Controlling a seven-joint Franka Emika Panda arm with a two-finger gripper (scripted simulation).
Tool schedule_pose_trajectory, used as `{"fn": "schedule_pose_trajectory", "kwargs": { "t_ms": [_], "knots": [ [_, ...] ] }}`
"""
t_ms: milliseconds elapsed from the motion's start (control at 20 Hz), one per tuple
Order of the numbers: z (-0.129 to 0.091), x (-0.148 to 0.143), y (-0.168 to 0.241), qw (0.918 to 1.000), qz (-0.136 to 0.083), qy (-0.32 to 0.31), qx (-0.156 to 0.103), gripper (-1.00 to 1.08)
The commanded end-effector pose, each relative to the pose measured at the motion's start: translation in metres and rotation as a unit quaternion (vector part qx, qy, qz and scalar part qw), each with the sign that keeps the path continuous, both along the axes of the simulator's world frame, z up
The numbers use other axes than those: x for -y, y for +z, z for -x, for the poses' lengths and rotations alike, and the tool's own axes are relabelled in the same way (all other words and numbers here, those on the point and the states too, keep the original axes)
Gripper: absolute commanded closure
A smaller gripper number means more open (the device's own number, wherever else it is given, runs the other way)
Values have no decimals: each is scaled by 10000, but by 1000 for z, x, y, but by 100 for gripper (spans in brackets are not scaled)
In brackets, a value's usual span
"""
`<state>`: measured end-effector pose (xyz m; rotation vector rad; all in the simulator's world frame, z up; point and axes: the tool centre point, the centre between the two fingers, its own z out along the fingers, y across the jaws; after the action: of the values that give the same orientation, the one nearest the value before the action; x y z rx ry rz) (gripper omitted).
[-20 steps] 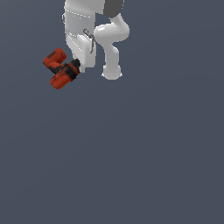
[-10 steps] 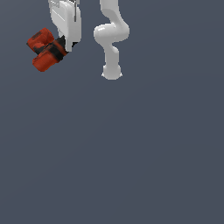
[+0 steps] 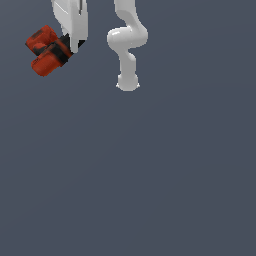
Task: Pick up the object and move it to a goal position.
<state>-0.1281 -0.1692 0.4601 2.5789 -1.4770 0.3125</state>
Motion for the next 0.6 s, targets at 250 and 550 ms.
{"fn": "schedule_pose_trajectory", "kwargs": {
  "t_ms": [250,550],
  "knots": [
    [0,0,20,10000,0,5,26,108],
    [1,1,36,10000,-3,6,26,108]
  ]
}}
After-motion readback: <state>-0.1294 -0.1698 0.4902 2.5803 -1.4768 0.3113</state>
